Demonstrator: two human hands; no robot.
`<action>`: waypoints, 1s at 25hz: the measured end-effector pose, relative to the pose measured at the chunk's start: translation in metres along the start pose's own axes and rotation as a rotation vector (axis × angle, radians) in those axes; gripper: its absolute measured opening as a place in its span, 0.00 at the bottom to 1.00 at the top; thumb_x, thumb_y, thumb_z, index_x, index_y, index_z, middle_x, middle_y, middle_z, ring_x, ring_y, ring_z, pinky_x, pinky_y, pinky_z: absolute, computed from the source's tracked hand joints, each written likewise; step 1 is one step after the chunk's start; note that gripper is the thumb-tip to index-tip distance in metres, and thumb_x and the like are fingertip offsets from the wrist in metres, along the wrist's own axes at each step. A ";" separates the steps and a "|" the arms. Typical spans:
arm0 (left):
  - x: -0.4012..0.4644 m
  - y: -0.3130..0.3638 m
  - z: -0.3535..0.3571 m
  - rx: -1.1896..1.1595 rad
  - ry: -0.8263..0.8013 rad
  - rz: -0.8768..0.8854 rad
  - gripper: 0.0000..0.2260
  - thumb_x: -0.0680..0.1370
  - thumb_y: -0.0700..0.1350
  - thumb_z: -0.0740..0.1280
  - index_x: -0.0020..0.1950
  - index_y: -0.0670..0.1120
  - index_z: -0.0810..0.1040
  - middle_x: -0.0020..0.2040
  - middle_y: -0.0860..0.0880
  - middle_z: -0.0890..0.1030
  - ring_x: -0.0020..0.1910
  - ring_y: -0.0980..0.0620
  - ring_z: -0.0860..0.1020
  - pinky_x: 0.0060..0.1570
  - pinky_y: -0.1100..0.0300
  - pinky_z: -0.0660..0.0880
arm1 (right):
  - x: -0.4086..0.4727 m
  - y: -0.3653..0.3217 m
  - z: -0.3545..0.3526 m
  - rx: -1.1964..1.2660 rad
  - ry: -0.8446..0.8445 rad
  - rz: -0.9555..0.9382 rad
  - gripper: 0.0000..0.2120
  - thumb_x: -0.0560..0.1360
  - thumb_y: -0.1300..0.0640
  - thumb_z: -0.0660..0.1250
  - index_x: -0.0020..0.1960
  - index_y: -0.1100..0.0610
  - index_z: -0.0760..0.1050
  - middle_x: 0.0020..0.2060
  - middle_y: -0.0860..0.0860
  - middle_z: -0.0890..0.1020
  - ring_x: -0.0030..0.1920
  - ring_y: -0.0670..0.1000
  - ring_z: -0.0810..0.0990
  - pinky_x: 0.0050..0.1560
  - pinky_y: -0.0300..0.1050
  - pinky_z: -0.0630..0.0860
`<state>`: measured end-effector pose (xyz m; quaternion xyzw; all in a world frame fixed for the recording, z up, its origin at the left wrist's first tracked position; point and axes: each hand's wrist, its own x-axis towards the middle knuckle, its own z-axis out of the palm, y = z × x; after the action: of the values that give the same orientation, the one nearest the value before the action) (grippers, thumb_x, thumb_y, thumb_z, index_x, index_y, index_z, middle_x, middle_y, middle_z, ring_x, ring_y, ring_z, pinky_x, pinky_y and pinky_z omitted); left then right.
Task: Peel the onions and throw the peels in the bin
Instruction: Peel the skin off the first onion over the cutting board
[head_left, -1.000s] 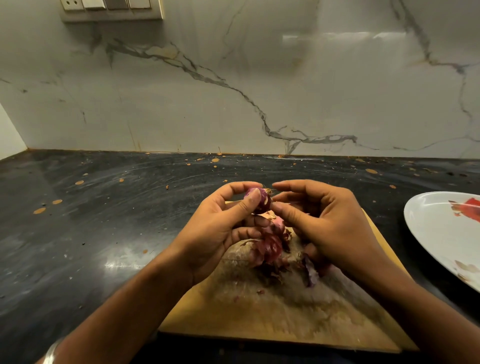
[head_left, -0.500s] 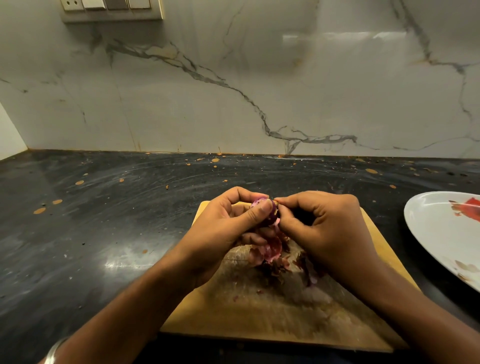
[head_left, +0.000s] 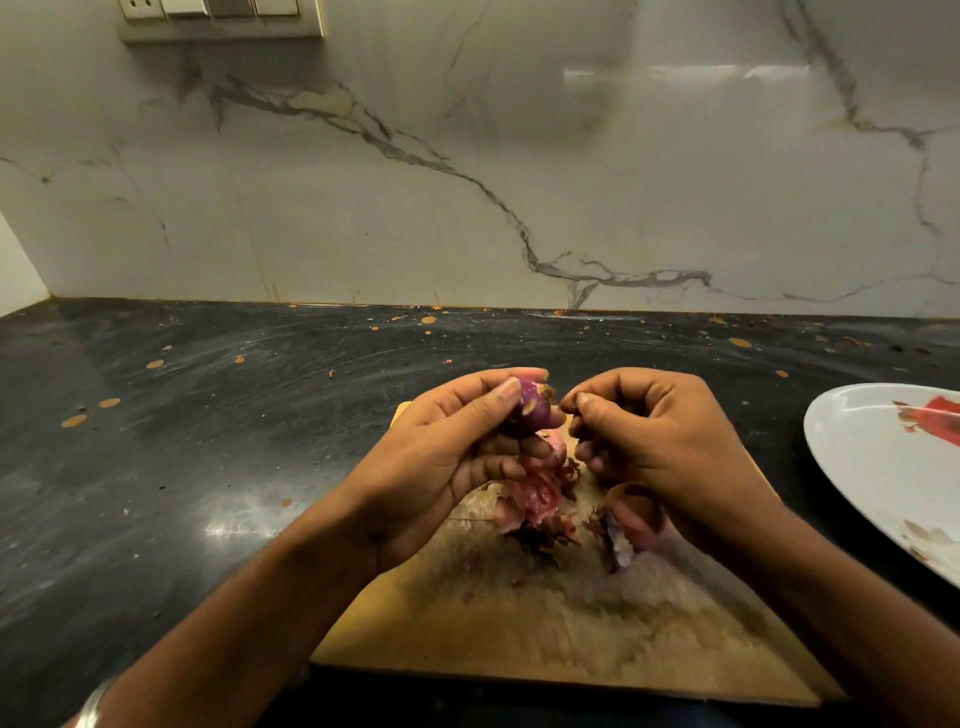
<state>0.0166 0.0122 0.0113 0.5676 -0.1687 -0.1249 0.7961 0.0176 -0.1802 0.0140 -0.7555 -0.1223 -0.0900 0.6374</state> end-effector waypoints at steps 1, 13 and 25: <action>0.000 0.000 -0.001 0.004 0.010 -0.002 0.18 0.78 0.49 0.63 0.65 0.43 0.78 0.52 0.39 0.84 0.42 0.50 0.82 0.38 0.63 0.79 | 0.001 0.001 -0.001 -0.077 -0.036 -0.010 0.10 0.79 0.62 0.65 0.41 0.58 0.79 0.29 0.50 0.78 0.30 0.48 0.74 0.29 0.43 0.71; 0.000 -0.002 0.002 0.129 0.119 -0.071 0.31 0.73 0.62 0.62 0.62 0.37 0.75 0.40 0.43 0.79 0.33 0.54 0.73 0.30 0.64 0.70 | -0.006 0.000 0.006 -0.302 -0.010 -0.331 0.13 0.73 0.53 0.74 0.56 0.51 0.80 0.40 0.45 0.84 0.40 0.44 0.84 0.40 0.41 0.81; -0.005 -0.005 0.008 0.267 0.043 0.015 0.18 0.73 0.56 0.67 0.51 0.43 0.71 0.39 0.44 0.81 0.32 0.50 0.74 0.29 0.62 0.72 | -0.008 0.003 0.009 -0.468 0.105 -0.504 0.05 0.73 0.62 0.72 0.42 0.54 0.85 0.32 0.43 0.84 0.33 0.44 0.82 0.33 0.40 0.77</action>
<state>0.0085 0.0057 0.0083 0.6696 -0.1709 -0.0832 0.7180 0.0103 -0.1721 0.0076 -0.8215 -0.2481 -0.3090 0.4100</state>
